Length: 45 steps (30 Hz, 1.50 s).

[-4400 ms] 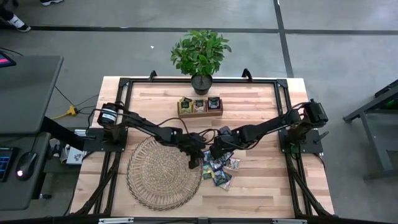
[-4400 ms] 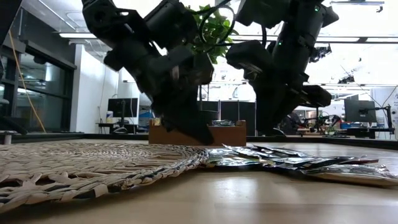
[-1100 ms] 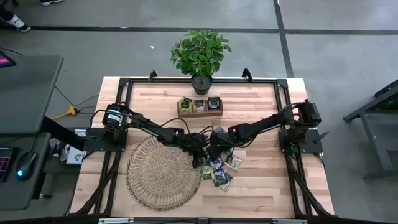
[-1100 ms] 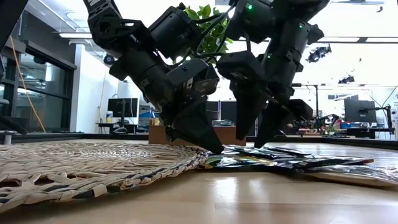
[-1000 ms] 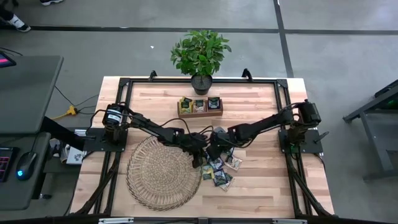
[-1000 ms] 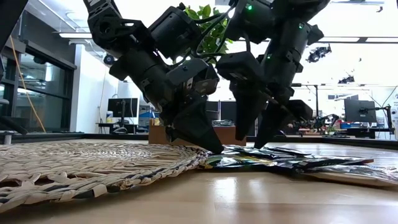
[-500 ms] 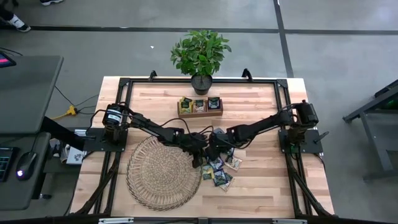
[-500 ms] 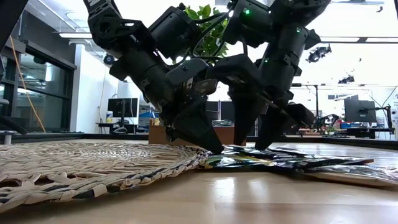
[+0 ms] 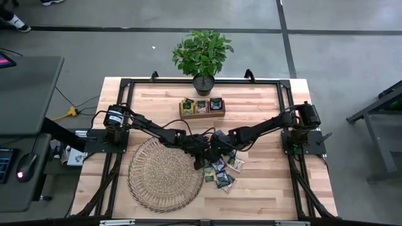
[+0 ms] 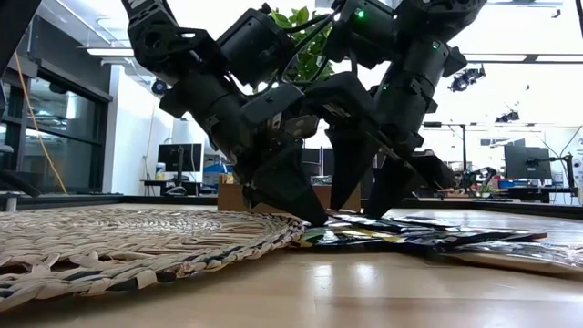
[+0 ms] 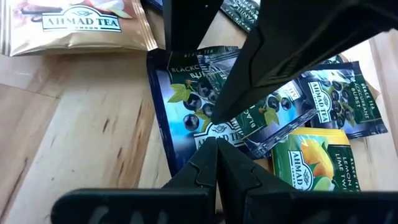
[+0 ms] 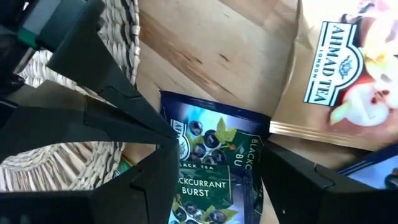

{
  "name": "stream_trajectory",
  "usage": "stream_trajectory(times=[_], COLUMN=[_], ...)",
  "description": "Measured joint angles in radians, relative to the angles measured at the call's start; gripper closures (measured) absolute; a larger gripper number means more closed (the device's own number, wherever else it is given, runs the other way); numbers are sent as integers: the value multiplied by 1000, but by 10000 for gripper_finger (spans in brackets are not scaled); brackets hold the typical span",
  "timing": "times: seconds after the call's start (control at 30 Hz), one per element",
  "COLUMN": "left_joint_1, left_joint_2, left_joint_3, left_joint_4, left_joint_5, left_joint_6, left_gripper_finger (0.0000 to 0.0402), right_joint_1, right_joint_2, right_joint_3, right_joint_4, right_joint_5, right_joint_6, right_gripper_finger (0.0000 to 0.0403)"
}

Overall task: Pick & Place Tea
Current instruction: Put the blue tea bag into the right section of the wooden organizer

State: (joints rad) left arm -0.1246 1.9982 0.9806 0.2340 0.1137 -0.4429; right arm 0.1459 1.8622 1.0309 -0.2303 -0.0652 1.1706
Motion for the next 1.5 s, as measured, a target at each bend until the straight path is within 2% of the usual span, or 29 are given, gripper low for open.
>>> stream_trajectory(times=[0.1,0.23,0.67,0.8,1.13,1.27,1.5], left_joint_1=[0,0,0,0,2,3,53], left_joint_2=[0,0,0,1,-14,-30,-77], left_joint_3=[0,0,0,0,1,-2,-4], left_joint_4=[0,0,3,4,2,-18,-63], left_joint_5=[0,2,8,25,158,167,222], left_joint_6=[0,0,17,18,30,27,26], left_gripper_finger=[402,402,401,401,401,401,401], right_joint_1=[0,0,0,0,2,5,10], right_joint_2=[0,0,1,1,-2,-2,-5], right_joint_3=[0,0,-1,-1,-1,0,0], right_joint_4=[-9,-29,-62,-59,-39,-40,-50], right_joint_5=[3,7,55,56,71,73,93], right_joint_6=[-1,-11,-65,-72,-95,-103,-120], right_gripper_finger=[201,234,394,396,402,402,402])
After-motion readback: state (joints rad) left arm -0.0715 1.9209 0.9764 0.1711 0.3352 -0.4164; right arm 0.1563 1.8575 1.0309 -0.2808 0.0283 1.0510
